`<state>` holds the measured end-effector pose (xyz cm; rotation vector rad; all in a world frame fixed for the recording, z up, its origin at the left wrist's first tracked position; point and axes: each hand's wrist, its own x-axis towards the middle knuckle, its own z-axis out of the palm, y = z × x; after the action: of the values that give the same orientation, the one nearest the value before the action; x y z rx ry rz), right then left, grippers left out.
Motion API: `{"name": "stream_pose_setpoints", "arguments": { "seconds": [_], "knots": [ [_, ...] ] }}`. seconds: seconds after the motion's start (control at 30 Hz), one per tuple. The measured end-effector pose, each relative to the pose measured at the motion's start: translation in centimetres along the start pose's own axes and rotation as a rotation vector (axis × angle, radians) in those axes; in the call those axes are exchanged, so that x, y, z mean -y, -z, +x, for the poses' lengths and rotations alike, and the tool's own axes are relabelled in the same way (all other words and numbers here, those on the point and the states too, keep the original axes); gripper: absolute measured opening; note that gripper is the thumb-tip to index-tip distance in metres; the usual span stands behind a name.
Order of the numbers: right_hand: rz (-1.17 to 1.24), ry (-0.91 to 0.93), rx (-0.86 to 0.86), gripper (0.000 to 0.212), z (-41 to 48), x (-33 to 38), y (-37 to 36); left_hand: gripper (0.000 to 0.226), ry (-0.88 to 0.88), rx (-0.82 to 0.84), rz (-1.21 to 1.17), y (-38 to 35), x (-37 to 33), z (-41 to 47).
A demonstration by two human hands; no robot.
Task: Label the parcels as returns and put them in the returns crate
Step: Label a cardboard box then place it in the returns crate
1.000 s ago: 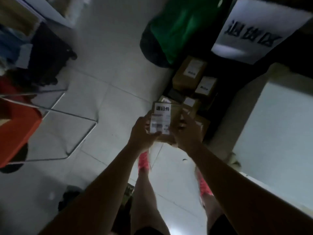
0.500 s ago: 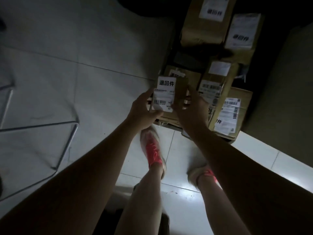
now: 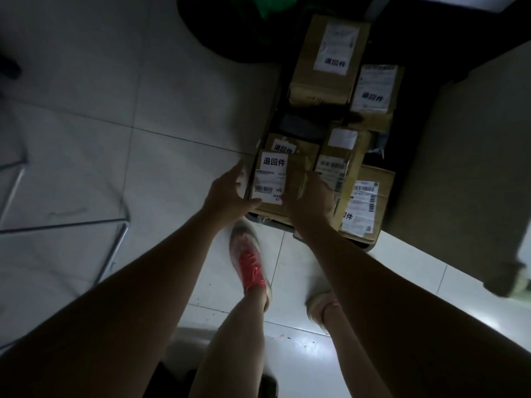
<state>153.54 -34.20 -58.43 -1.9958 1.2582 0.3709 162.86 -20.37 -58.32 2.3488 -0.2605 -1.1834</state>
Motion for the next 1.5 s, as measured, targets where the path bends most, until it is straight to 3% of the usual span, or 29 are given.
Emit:
{"name": "stream_pose_setpoints", "arguments": {
  "seconds": [0.13,0.3,0.5,0.8,0.97,1.2,1.5],
  "knots": [
    [-0.094,0.042,-0.006,0.034,-1.9,0.9,2.9,0.099,-0.089,-0.058,0.309,3.1,-2.0,-2.1],
    [-0.441,0.287,0.014,0.065,-5.6,2.7,11.4,0.086,-0.294,-0.244,0.651,7.4,-8.0,-7.4],
    [-0.600,0.370,-0.088,0.057,-12.3,7.5,25.4,0.070,-0.558,-0.331,0.827,12.6,-20.9,-17.2],
    [-0.578,0.327,-0.329,0.055,-25.3,7.9,47.6,0.067,-0.666,-0.440,1.064,16.8,-39.0,-34.1],
    [-0.535,0.309,-0.383,0.058,-31.7,1.5,57.2,0.065,-0.722,-0.534,1.088,12.1,-45.6,-42.8],
    [-0.395,0.267,-0.457,0.052,-37.8,-11.0,66.8,0.060,-0.788,-0.533,1.109,-0.6,-51.8,-51.3],
    [-0.487,0.171,-0.371,0.060,-34.2,-20.2,72.8,0.049,-0.750,-0.389,1.187,-11.3,-57.7,-50.4]
  ]
}}
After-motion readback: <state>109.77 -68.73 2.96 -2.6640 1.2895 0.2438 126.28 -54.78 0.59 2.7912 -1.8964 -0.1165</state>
